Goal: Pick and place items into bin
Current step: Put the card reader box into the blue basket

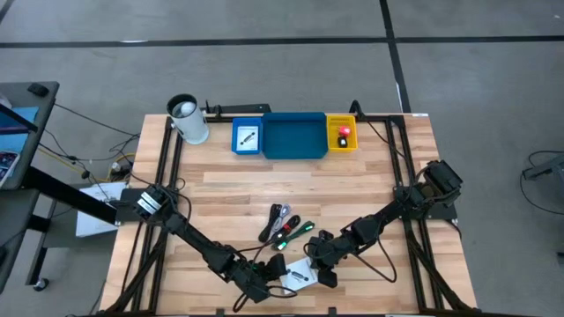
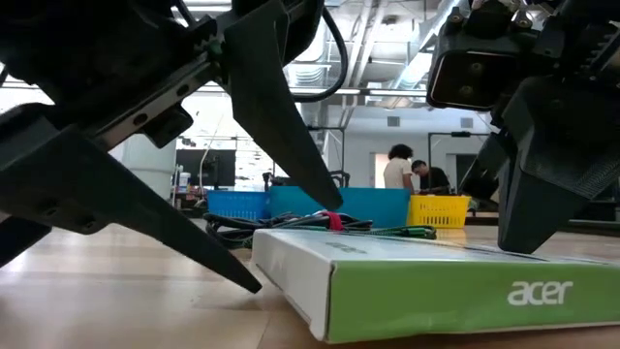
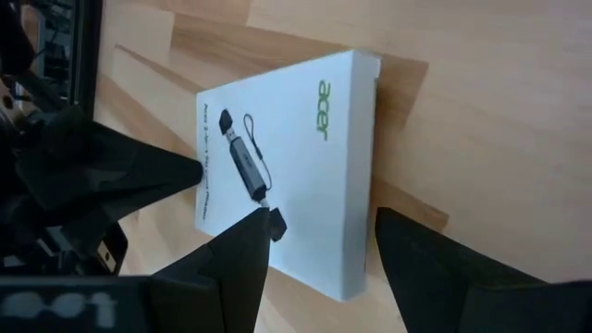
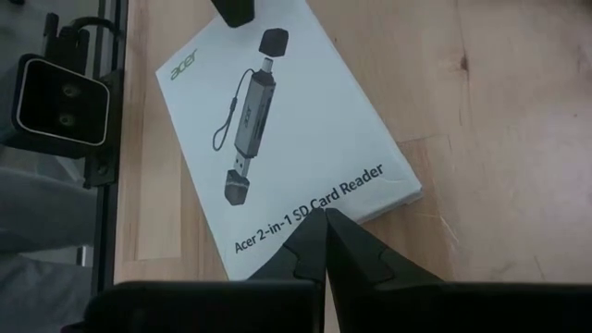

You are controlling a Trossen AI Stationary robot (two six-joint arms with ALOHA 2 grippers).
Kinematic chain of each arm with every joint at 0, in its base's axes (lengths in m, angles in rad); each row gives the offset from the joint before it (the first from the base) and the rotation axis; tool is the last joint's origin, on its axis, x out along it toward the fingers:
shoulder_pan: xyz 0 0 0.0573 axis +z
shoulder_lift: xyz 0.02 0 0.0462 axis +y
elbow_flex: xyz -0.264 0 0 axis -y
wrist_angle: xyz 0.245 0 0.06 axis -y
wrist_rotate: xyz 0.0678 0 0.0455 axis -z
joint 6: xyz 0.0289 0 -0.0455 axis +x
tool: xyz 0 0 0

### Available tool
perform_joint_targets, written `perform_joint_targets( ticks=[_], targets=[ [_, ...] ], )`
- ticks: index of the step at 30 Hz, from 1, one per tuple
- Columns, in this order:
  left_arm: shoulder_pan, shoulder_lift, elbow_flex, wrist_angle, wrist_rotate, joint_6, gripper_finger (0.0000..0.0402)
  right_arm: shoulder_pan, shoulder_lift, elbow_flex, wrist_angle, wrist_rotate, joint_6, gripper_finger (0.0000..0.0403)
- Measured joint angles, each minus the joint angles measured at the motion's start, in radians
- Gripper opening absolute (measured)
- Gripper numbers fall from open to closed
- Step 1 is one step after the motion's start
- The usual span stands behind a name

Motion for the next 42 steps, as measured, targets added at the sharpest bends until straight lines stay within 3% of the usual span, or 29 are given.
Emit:
perform_joint_targets(
  ticks=[12, 19, 29, 42],
  targets=[
    [0.026, 0.021, 0.000, 0.048, 0.041, 0.026, 0.0190, -0.001, 0.000, -0.001, 0.000, 0.000, -0.002, 0.0000],
    [0.016, 0.089, 0.073, 0.078, 0.067, 0.026, 0.0190, -0.004, 0.000, -0.002, -0.001, 0.001, -0.002, 0.0000],
    [0.014, 0.111, 0.106, 0.076, 0.022, 0.017, 0.0188, -0.004, 0.000, -0.003, 0.006, 0.001, -0.002, 0.0000],
    [0.014, 0.111, 0.104, 0.067, -0.064, -0.043, 0.0113, -0.004, 0.000, -0.005, 0.015, 0.001, -0.001, 0.0000]
  ],
)
